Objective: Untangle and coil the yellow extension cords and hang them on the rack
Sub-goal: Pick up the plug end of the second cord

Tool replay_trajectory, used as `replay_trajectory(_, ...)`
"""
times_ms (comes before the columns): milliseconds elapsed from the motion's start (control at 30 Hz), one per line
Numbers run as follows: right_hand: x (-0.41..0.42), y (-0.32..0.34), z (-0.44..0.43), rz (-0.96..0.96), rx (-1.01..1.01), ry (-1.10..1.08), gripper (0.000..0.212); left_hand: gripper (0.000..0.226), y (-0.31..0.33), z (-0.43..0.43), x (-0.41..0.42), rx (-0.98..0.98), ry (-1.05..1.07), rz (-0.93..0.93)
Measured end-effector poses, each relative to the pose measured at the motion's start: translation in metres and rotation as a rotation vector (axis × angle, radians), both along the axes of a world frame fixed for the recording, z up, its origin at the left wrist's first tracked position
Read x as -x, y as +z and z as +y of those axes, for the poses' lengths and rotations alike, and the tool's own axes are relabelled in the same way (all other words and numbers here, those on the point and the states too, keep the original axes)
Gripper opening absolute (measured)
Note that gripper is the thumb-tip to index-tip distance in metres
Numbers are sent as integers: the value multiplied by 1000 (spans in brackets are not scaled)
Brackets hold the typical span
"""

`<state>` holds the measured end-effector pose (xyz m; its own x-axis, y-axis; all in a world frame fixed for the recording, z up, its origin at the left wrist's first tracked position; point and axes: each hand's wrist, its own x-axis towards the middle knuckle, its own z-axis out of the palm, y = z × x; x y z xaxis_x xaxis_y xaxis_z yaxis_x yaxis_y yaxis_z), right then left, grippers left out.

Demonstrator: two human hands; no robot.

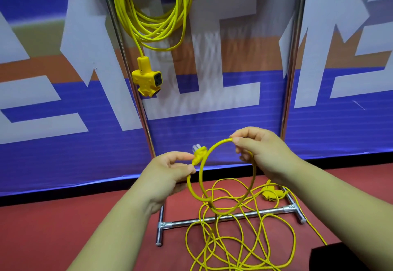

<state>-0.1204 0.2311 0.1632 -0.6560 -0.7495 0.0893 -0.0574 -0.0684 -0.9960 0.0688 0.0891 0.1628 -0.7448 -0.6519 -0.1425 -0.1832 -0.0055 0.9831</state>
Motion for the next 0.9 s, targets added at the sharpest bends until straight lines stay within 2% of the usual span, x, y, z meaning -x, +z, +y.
replay_trajectory(200,12,-3,3,-78,-46,-148,8,27,2,-9,-1,-61,240,175)
replay_trajectory(300,12,-8,2,-92,-124,-174,10,30,5,-8,-1,-34,234,290)
replay_trajectory(400,8,-10,0,-129,-152,-168,10,33,8,-2,-2,15,137,342)
replay_trajectory(533,2,-5,-1,-157,-121,-139,11,32,8,5,-2,73,-32,295)
replay_trajectory(700,-6,5,2,-149,-13,-94,14,32,2,11,-1,238,-155,107)
replay_trajectory(900,-9,10,3,-95,19,-54,16,27,-4,13,5,274,-129,22)
